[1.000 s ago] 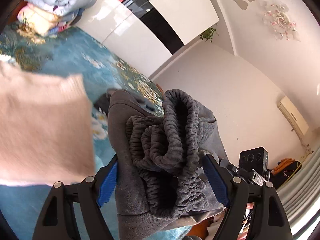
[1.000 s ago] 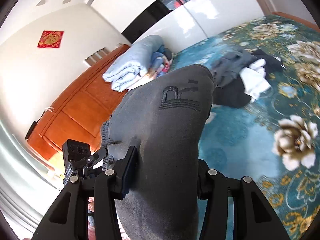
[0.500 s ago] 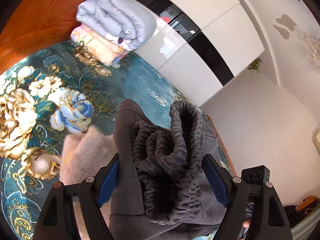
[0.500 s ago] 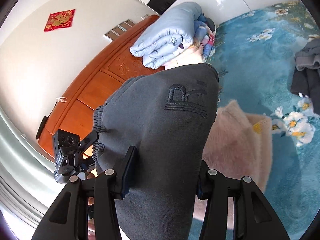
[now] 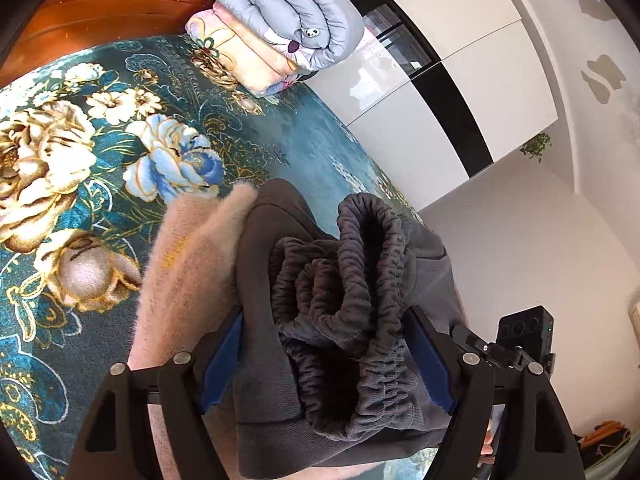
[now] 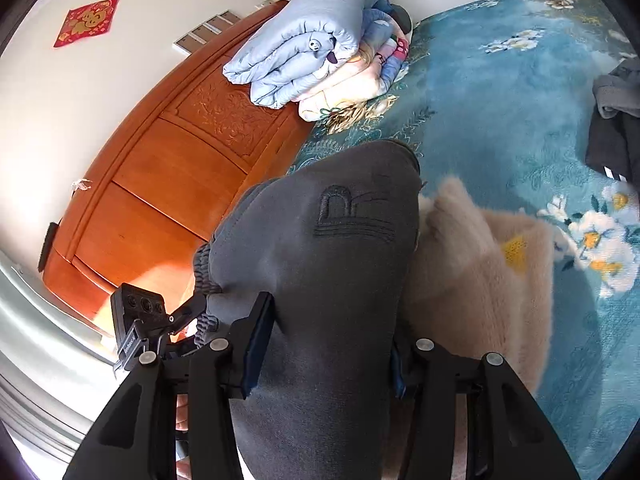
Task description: Fold clothes
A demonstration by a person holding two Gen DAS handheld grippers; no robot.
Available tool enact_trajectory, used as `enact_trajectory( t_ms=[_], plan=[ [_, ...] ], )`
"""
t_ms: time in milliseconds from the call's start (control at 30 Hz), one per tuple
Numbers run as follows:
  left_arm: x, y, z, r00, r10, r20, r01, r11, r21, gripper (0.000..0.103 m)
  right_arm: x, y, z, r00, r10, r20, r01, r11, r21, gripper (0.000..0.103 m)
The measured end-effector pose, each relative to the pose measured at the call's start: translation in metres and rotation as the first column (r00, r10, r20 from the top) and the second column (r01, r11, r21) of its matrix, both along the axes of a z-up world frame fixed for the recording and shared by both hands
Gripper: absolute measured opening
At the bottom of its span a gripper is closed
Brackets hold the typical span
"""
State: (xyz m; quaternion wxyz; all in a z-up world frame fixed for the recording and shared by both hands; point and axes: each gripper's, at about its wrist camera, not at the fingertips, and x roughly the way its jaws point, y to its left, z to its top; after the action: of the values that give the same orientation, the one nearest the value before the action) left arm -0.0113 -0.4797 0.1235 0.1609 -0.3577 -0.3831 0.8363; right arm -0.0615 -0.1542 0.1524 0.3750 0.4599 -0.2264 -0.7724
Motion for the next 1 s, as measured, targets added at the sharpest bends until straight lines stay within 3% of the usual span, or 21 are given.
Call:
enact_trajectory(
  t_ms=[133, 233, 300, 400, 467, 567, 700, 867, 1000],
  plan=[
    [0.012, -0.003, 0.015, 1.000, 0.014, -0.004, -0.014, 0.999, -0.041, 0.082, -0.004, 0.013, -0.008, 0.999, 0.020, 0.037, -0.019, 1.000, -0.021, 0.051],
    [0.024, -0.001, 0.043, 0.999, -0.003, -0.054, -0.001, 0.997, -0.071, 0.082, -0.009, 0.037, 0.011, 1.000, 0.013, 0.019, -0.012, 1.000, -0.026, 0.051],
    [0.031, 0.007, 0.069, 0.993, -0.009, -0.120, -0.006, 0.993, -0.122, 0.082, -0.009, 0.048, 0.035, 0.999, -0.017, -0.048, 0.018, 1.000, 0.007, 0.052],
    [0.030, 0.030, 0.096, 0.981, -0.038, -0.188, -0.003, 0.977, -0.214, 0.084, 0.000, 0.036, 0.063, 0.990, 0.020, -0.136, -0.017, 1.000, 0.018, 0.052],
    [0.023, 0.045, 0.094, 0.983, -0.060, -0.176, 0.009, 0.962, -0.273, 0.084, 0.009, 0.021, 0.073, 0.980, 0.059, -0.190, -0.052, 0.998, 0.039, 0.052],
    [0.003, 0.058, 0.064, 0.995, -0.051, -0.086, 0.017, 0.933, -0.358, 0.084, 0.026, -0.012, 0.063, 0.960, 0.138, -0.244, -0.112, 0.987, 0.116, 0.052],
    [-0.004, 0.064, 0.041, 0.997, -0.040, -0.059, 0.013, 0.914, -0.407, 0.084, 0.030, -0.036, 0.007, 0.974, 0.153, -0.165, -0.111, 0.965, 0.237, 0.053],
    [0.006, 0.067, 0.052, 0.997, -0.026, -0.071, -0.007, 0.907, -0.421, 0.084, 0.033, -0.030, 0.008, 0.977, 0.134, -0.165, -0.095, 0.970, 0.221, 0.052],
    [0.041, 0.073, 0.066, 0.990, -0.012, -0.140, -0.059, 0.868, -0.492, 0.084, 0.051, -0.013, 0.025, 0.970, 0.107, -0.219, -0.069, 0.982, 0.176, 0.052]
  ],
)
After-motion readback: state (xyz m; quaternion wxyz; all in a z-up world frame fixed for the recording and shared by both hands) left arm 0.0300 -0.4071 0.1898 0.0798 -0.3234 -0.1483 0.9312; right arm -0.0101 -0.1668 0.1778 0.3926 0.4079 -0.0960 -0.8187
